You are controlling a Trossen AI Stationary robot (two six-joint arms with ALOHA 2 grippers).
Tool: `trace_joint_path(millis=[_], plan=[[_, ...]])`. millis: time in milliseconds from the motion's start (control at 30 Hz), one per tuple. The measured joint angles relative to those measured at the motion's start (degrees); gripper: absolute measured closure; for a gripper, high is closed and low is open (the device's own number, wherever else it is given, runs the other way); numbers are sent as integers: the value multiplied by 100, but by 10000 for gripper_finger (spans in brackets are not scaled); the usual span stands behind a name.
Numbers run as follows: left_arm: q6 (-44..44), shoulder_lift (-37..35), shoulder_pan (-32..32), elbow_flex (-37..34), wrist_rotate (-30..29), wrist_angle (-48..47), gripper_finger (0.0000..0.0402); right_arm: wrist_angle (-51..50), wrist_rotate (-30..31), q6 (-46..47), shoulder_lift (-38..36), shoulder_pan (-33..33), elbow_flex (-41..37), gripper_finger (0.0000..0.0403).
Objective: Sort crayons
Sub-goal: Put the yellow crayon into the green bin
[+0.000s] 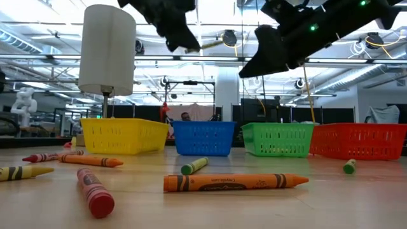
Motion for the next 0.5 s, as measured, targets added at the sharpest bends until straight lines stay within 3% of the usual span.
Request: trace_joint_path(millis=[333, 500], plan=[[689, -15, -525, 0, -86, 153, 395, 36, -660, -32, 3, 97, 0, 303], [726, -14, -704, 0, -97, 468, 395, 1142, -648, -490, 76, -19, 0, 302]])
